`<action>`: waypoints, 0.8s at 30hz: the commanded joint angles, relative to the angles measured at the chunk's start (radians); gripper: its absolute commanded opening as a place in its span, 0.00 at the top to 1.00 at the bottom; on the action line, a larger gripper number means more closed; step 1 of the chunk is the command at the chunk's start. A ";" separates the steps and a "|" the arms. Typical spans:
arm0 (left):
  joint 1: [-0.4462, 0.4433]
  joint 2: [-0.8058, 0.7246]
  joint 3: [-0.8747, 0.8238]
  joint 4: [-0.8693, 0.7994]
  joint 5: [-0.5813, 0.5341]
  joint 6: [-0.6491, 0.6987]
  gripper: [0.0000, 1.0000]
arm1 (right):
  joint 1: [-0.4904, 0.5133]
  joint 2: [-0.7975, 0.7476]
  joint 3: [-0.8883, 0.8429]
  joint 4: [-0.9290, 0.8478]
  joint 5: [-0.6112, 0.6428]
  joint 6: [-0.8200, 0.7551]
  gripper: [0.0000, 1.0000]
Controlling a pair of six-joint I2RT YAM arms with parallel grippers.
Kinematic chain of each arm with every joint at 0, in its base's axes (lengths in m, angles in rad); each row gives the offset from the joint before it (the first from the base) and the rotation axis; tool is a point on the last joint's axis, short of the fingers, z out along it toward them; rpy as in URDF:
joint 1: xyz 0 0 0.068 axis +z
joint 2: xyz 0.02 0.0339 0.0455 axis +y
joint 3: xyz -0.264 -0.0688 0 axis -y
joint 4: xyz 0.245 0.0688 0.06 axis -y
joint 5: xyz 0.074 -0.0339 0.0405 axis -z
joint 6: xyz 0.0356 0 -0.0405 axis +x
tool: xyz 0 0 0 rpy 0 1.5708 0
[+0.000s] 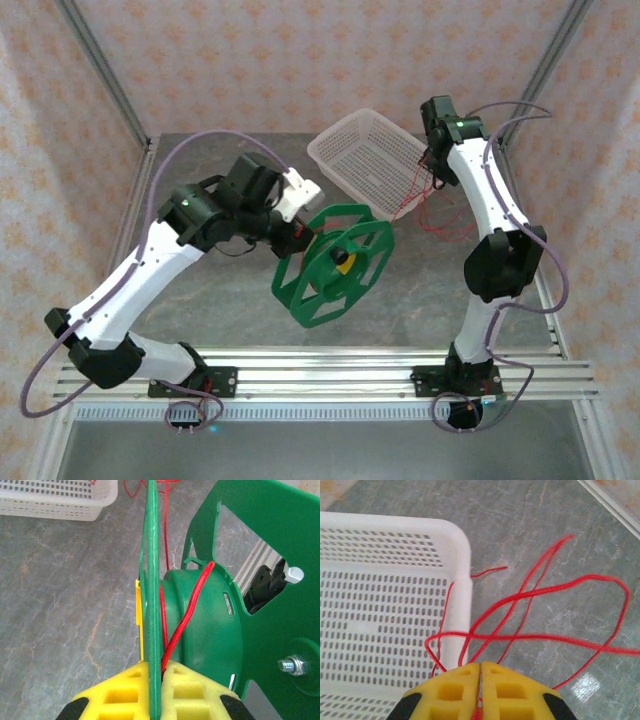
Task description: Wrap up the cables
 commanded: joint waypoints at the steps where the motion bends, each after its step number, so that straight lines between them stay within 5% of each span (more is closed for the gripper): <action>1: -0.058 0.033 -0.013 -0.062 -0.044 0.005 1.00 | 0.015 0.028 0.088 -0.018 -0.002 -0.012 1.00; 11: -0.079 0.219 0.106 -0.140 -0.567 -0.076 1.00 | 0.167 -0.047 0.187 -0.063 -0.064 -0.099 1.00; 24: 0.057 0.383 0.327 -0.298 -0.893 -0.221 1.00 | 0.311 -0.220 0.099 -0.127 -0.438 -0.380 1.00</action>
